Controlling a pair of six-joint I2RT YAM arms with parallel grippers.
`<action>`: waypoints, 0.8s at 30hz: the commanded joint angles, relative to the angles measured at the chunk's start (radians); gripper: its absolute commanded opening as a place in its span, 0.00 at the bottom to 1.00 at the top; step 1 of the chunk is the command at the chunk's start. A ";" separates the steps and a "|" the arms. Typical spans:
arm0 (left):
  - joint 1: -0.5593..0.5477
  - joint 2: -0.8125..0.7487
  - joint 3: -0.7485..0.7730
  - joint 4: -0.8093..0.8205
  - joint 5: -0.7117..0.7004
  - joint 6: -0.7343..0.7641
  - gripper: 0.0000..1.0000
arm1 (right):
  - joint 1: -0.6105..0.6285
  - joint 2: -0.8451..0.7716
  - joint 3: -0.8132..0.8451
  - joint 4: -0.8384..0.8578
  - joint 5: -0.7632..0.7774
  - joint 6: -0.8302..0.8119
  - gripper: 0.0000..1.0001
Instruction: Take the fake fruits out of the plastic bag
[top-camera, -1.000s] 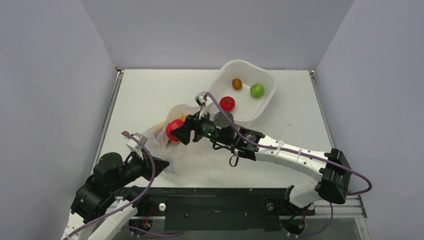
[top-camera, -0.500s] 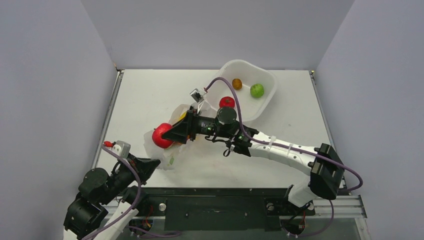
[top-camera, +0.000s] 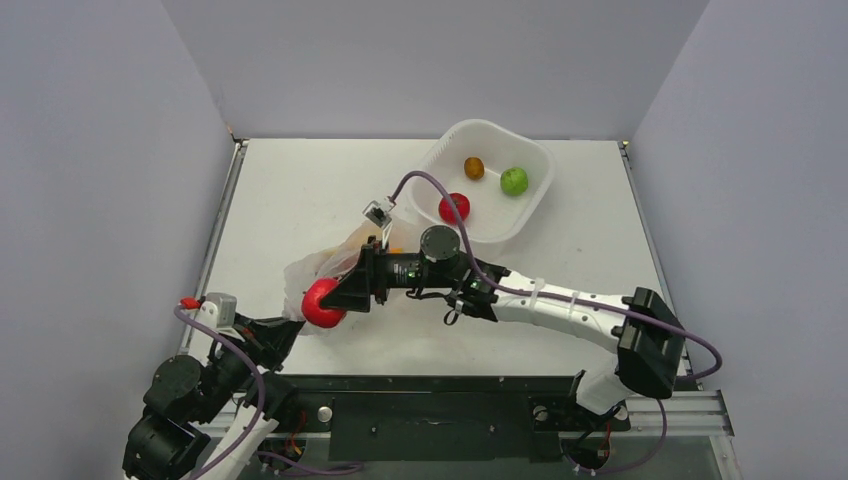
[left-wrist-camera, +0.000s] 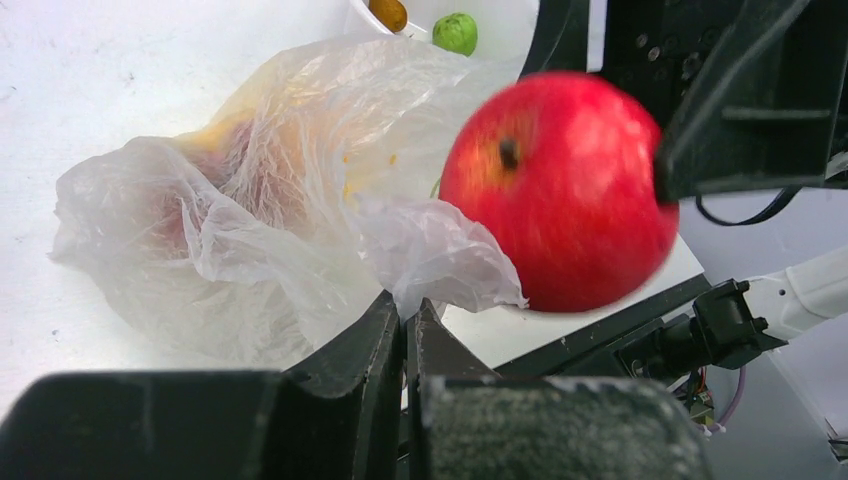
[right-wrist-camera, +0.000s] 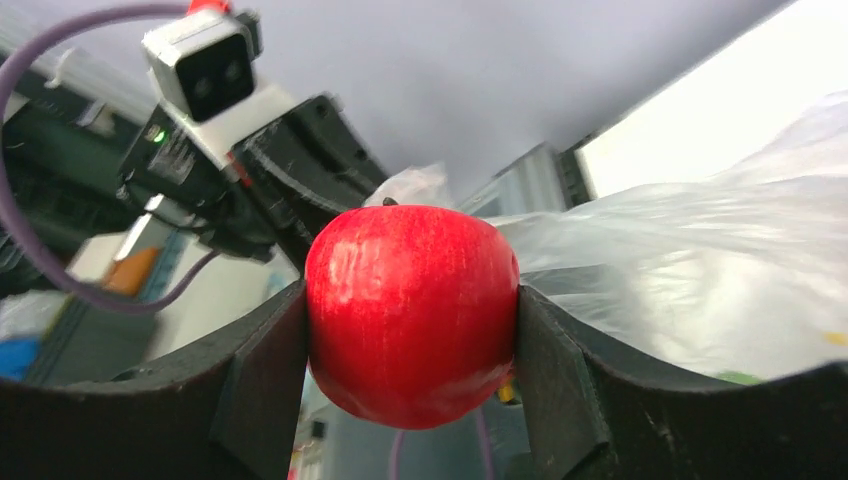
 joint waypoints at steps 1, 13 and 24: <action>0.007 -0.001 0.005 0.055 -0.018 -0.011 0.00 | -0.084 -0.140 0.112 -0.267 0.197 -0.230 0.00; 0.013 0.159 -0.002 0.063 0.118 0.034 0.00 | -0.482 -0.152 0.194 -0.603 0.499 -0.371 0.00; 0.060 0.155 -0.009 0.079 0.186 0.059 0.00 | -0.589 0.108 0.311 -0.883 0.832 -0.514 0.00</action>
